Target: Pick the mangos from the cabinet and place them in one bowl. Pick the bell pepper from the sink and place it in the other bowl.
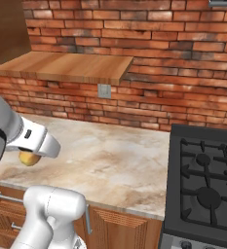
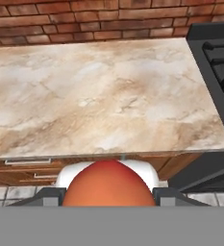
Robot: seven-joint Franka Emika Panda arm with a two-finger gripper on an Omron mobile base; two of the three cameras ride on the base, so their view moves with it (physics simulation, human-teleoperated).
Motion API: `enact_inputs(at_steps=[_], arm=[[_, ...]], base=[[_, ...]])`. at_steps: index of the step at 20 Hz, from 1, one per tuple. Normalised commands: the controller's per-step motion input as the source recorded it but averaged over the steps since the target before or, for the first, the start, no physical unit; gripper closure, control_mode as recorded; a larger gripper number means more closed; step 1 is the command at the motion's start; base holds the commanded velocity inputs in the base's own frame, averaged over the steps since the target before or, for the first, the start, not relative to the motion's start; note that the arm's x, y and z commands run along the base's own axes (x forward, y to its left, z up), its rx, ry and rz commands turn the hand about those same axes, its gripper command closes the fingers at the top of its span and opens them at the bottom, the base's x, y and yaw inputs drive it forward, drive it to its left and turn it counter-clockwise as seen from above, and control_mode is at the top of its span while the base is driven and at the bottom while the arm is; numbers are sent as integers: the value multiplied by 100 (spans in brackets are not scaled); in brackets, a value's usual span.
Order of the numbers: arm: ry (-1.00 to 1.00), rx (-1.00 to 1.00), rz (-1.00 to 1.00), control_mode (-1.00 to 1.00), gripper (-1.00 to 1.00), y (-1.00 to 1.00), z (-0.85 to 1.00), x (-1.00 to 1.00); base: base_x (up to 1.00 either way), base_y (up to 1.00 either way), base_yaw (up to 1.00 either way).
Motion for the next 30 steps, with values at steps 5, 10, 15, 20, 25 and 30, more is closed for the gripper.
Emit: enact_inputs(at_steps=[5,10,15,20,25,30], arm=[[0,0,0,100,100,0,0,0],[0,0,0,100,100,0,0,0],[0,0,0,100,100,0,0,0],[0,0,0,100,100,0,0,0],[0,0,0,100,100,0,0,0],[0,0,0,100,100,0,0,0]], base=[[-60,0,-2],[-53,0,-1],[-14,17,24],[0,30,46],[0,37,43],[6,42,41]])
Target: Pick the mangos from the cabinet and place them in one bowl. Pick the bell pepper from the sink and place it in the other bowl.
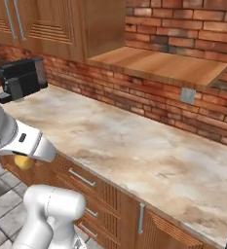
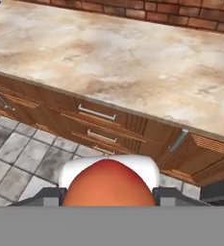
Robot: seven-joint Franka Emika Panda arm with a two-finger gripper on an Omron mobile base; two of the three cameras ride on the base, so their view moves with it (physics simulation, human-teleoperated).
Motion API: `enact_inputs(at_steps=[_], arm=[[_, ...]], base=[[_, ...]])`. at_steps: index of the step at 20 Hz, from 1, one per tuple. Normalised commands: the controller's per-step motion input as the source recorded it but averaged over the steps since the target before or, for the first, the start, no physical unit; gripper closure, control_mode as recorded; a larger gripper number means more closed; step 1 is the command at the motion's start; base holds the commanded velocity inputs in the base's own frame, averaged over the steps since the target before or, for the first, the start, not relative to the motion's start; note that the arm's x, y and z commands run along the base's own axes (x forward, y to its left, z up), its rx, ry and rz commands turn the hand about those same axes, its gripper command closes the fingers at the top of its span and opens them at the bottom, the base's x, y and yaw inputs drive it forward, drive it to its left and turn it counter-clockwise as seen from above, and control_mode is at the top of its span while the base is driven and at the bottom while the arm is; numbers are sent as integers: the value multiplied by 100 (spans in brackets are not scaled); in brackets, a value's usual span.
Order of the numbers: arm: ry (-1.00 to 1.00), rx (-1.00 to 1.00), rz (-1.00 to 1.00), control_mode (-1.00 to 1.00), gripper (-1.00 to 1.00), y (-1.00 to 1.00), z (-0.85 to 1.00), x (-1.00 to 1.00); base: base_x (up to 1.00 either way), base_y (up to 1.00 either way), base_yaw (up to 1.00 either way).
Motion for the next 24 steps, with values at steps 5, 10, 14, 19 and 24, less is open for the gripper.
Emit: enact_inputs(at_steps=[5,10,14,19,24], arm=[[0,0,0,100,100,0,0,0],[0,0,0,100,100,0,0,0],[0,0,0,100,100,0,0,0],[0,0,0,100,100,0,0,0],[0,0,0,100,100,0,0,0]], base=[[4,29,47],[8,29,46],[5,28,47],[10,34,23],[4,34,21]])
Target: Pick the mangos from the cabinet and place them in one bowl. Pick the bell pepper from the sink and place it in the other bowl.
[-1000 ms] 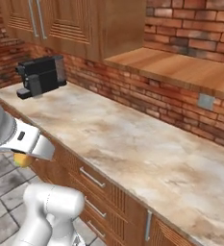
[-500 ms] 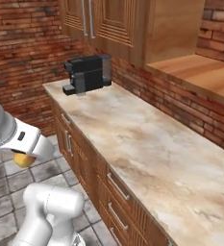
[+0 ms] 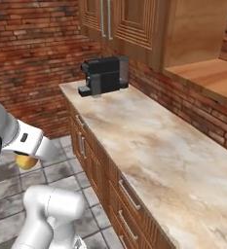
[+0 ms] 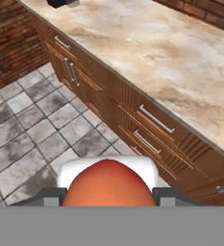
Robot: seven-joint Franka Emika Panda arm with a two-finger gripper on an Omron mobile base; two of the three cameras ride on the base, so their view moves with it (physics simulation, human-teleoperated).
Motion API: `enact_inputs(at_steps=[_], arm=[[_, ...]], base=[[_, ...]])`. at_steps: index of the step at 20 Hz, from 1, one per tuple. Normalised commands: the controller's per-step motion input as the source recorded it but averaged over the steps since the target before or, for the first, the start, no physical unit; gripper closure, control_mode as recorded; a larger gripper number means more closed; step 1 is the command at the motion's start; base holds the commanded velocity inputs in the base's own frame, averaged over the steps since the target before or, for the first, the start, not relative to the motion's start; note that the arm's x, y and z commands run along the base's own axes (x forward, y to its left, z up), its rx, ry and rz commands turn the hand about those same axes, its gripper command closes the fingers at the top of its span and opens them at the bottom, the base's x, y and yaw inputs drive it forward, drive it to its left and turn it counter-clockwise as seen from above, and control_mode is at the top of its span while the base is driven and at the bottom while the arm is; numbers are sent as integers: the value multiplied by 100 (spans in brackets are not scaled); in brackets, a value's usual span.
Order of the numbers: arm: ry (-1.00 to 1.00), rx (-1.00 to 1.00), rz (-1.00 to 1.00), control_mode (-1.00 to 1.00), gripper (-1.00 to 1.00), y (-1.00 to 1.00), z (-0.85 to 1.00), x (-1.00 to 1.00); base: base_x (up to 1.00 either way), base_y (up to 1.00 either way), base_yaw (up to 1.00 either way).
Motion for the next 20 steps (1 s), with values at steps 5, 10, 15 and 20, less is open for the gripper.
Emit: enact_inputs(at_steps=[5,10,15,20], arm=[[0,0,0,100,100,0,0,0],[0,0,0,100,100,0,0,0],[0,0,0,100,100,0,0,0],[0,0,0,100,100,0,0,0]], base=[[1,36,23],[2,39,23],[1,40,30],[0,37,48]])
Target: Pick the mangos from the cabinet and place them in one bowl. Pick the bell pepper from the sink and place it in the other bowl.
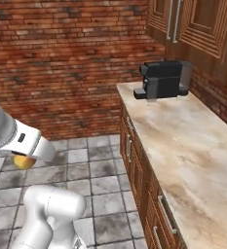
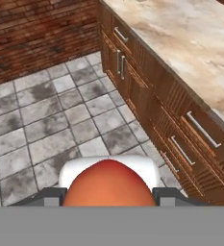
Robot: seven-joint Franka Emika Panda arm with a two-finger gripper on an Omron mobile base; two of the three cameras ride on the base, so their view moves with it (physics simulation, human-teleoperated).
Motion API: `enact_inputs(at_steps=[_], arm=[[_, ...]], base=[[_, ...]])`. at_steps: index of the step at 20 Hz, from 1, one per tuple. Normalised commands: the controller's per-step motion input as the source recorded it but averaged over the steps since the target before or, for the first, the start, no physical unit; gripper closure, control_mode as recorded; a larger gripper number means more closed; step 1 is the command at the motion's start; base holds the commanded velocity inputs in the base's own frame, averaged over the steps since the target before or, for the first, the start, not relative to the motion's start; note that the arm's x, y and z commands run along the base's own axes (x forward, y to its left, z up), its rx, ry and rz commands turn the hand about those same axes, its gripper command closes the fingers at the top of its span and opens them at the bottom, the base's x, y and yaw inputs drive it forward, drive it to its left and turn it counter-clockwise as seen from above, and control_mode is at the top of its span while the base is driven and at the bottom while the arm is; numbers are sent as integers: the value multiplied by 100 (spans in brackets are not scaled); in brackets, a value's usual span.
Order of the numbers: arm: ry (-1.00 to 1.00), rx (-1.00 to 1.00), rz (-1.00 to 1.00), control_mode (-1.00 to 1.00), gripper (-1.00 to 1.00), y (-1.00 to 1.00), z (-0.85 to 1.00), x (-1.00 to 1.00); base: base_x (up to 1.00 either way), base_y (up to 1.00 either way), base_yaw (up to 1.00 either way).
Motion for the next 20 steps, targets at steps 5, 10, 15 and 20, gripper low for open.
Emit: enact_inputs(at_steps=[5,10,15,20], arm=[[0,0,0,100,100,0,0,0],[0,0,0,100,100,0,0,0],[0,0,0,100,100,0,0,0],[0,0,0,100,100,0,0,0]], base=[[0,48,40],[-1,53,28],[0,56,38],[0,47,36]])
